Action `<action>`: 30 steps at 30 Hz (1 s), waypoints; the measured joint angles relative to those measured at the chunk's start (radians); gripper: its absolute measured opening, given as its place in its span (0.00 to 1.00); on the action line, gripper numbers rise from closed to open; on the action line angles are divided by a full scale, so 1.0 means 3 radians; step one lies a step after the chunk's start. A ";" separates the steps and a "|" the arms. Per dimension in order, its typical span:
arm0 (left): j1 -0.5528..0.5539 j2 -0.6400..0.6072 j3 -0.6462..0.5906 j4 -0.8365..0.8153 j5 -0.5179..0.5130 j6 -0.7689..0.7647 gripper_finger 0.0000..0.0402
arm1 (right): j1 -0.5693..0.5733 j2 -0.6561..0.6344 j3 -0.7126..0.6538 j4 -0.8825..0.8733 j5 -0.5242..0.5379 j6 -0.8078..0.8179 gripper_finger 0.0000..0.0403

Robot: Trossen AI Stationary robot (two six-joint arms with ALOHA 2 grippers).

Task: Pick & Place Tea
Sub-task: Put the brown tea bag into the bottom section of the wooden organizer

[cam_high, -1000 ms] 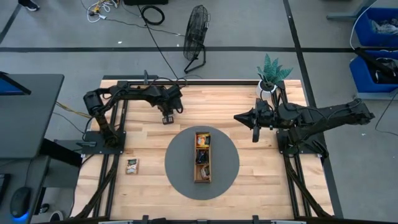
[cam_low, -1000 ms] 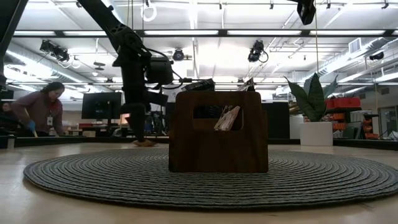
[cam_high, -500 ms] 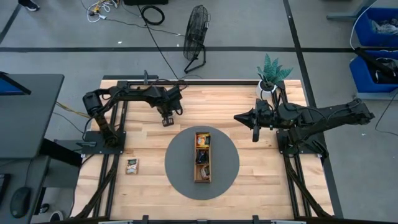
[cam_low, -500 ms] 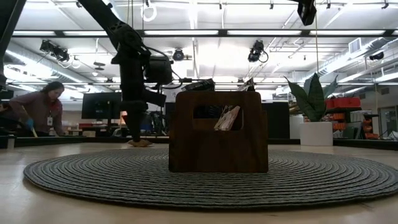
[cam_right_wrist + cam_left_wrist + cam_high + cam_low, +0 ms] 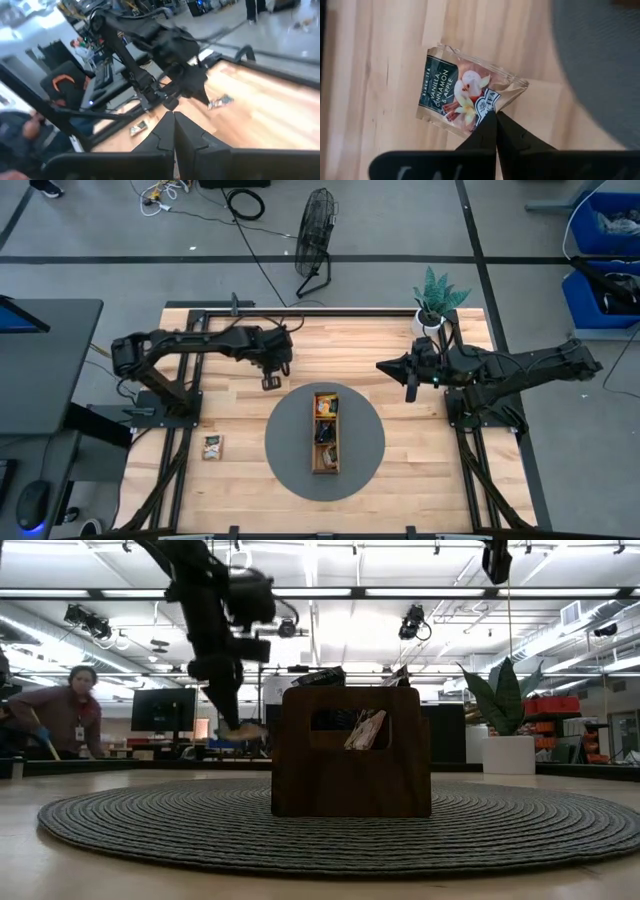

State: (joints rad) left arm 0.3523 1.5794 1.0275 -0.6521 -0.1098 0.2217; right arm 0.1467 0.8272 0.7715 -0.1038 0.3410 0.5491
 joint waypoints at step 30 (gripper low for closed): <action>-0.1549 -0.0304 0.0983 -0.0014 -0.0282 0.0470 0.00 | -0.1186 0.0996 0.0000 0.0686 -0.2304 0.2657 0.60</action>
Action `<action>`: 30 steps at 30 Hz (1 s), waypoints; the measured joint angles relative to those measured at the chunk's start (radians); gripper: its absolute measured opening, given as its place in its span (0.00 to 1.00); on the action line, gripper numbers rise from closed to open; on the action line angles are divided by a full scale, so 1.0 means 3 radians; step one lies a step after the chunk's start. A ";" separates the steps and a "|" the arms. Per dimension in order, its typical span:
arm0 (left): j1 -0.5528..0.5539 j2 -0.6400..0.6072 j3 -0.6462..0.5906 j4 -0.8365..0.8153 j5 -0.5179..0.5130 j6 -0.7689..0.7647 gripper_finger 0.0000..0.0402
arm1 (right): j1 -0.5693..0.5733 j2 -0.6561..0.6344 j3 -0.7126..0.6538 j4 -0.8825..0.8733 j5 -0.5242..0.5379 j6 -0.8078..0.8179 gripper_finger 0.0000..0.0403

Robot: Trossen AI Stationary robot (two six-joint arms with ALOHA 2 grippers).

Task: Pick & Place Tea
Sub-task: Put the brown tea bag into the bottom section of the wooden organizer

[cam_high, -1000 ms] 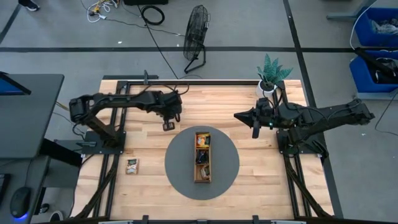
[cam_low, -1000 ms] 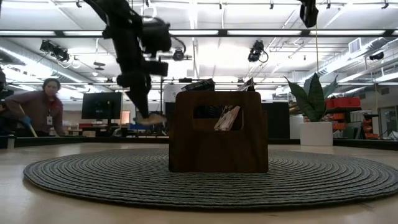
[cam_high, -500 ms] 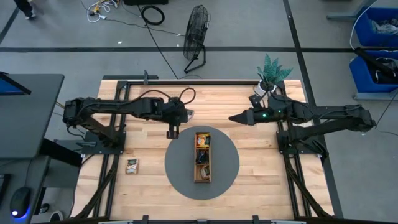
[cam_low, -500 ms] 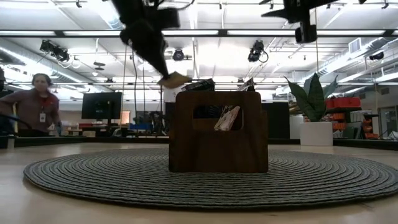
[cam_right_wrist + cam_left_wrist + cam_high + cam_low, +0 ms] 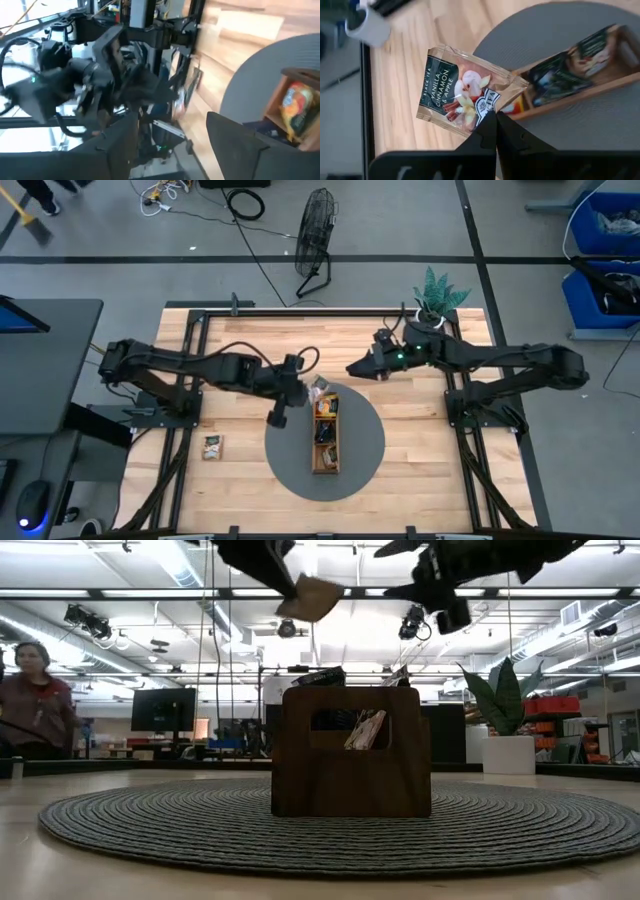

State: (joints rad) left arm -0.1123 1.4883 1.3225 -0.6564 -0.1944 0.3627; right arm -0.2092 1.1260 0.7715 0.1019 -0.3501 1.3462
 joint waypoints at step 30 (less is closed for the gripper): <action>-0.0404 0.0002 0.0002 0.0232 -0.0154 0.0342 0.00 | 0.0376 0.0981 0.0033 0.1089 -0.0310 0.0860 0.54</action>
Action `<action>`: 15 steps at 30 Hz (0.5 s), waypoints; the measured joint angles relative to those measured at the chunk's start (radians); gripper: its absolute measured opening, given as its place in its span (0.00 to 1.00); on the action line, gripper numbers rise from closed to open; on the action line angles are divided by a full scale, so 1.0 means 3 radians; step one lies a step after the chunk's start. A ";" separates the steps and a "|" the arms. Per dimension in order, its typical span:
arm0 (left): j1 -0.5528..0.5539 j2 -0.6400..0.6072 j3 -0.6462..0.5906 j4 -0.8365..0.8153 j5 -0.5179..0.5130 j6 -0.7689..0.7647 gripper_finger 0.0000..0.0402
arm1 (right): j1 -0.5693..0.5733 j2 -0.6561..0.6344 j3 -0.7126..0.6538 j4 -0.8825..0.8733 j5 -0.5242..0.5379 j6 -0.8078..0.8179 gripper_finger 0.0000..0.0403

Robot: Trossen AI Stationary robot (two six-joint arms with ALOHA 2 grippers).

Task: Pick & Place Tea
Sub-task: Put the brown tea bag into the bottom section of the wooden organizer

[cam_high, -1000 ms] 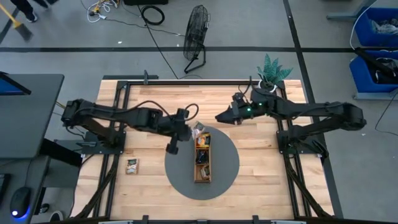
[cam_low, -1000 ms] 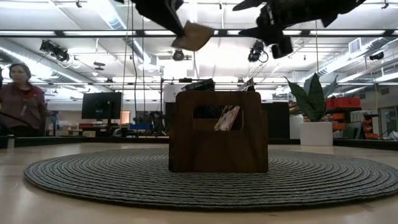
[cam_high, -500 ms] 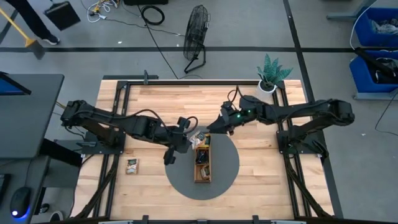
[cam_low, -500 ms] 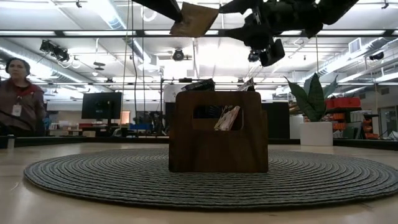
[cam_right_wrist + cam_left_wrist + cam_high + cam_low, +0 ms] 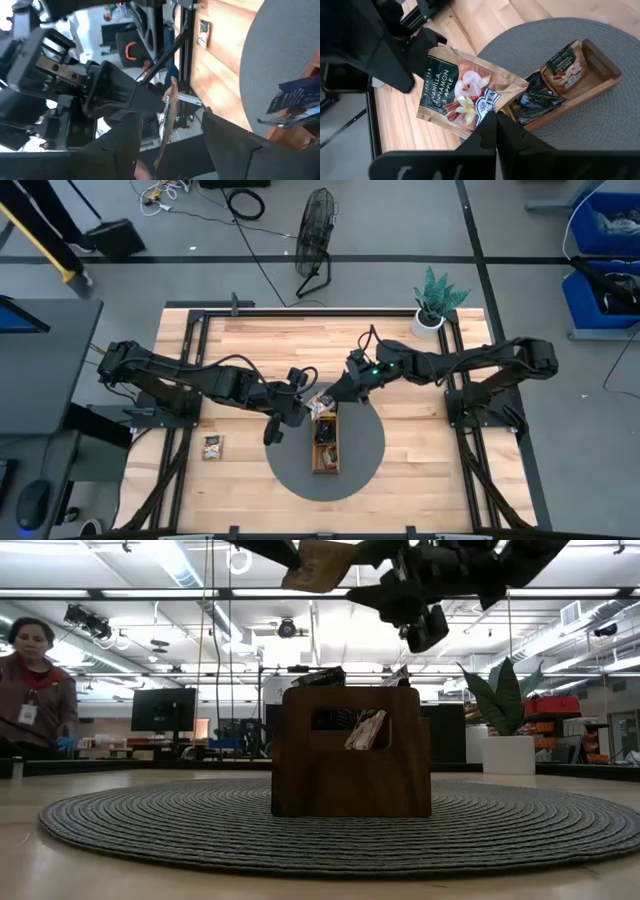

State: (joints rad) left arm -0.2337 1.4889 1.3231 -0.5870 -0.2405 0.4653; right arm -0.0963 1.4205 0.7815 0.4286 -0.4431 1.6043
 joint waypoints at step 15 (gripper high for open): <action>0.0000 0.0000 0.0000 0.0026 -0.0033 0.0043 0.00 | -0.0042 0.0351 0.0570 -0.0394 -0.0376 -0.0339 0.23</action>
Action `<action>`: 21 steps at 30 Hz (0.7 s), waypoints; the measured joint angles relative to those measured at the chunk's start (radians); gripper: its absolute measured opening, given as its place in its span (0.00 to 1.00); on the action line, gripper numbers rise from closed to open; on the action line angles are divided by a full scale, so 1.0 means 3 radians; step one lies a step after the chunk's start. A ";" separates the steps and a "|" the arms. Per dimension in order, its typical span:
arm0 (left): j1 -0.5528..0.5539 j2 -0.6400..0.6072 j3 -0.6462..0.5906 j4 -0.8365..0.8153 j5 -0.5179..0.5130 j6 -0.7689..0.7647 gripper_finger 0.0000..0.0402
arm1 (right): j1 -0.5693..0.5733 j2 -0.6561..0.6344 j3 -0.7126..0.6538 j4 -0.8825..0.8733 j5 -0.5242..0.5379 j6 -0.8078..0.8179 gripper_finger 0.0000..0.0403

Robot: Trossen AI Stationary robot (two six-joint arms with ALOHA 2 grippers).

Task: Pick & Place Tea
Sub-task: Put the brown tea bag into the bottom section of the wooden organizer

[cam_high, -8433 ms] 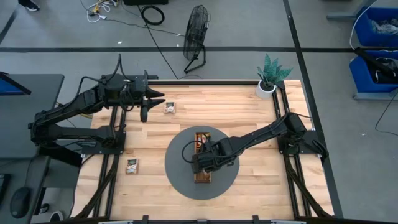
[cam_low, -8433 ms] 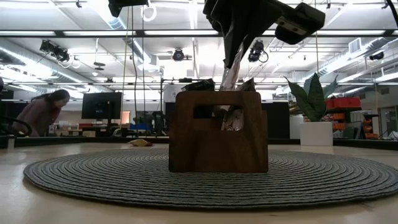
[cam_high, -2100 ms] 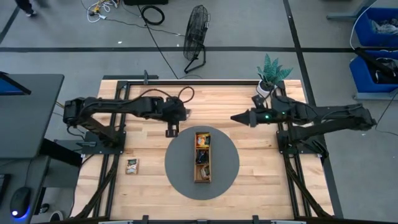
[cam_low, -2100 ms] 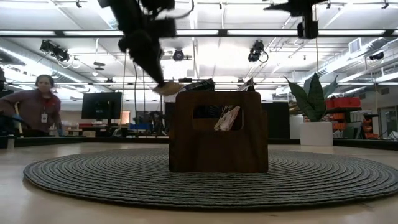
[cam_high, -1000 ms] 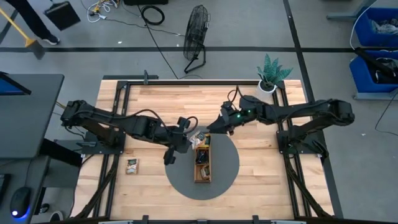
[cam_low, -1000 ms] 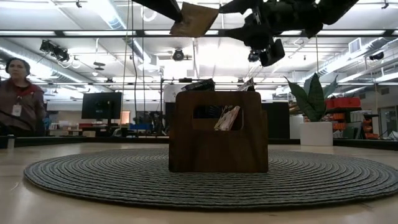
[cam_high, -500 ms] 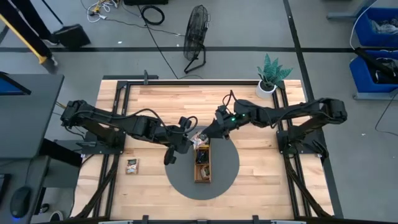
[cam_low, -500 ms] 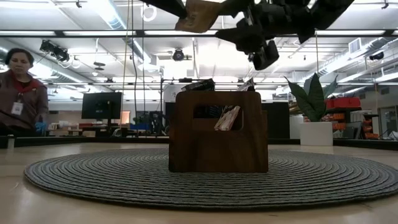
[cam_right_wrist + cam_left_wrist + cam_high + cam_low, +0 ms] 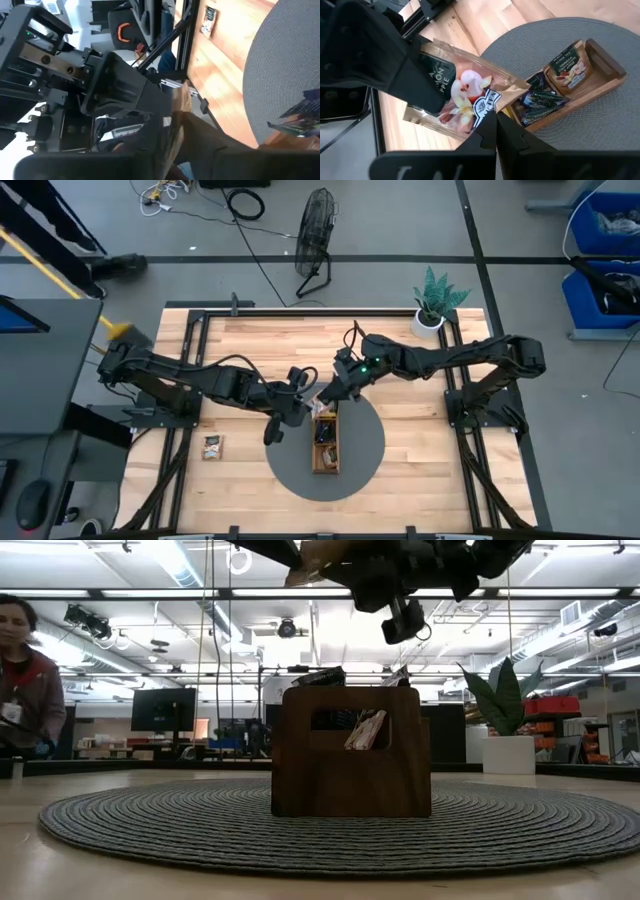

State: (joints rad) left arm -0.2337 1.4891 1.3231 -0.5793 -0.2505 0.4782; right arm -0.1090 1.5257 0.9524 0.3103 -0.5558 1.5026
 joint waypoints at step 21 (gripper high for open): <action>0.0005 0.0001 -0.0001 -0.0082 0.0162 -0.1125 0.14 | 0.0009 -0.0466 0.0003 -0.0779 0.0403 -0.0446 0.00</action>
State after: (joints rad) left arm -0.2321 1.4895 1.3228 -0.6037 -0.2018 0.1406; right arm -0.1062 1.3858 0.9531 0.0767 -0.4351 1.3689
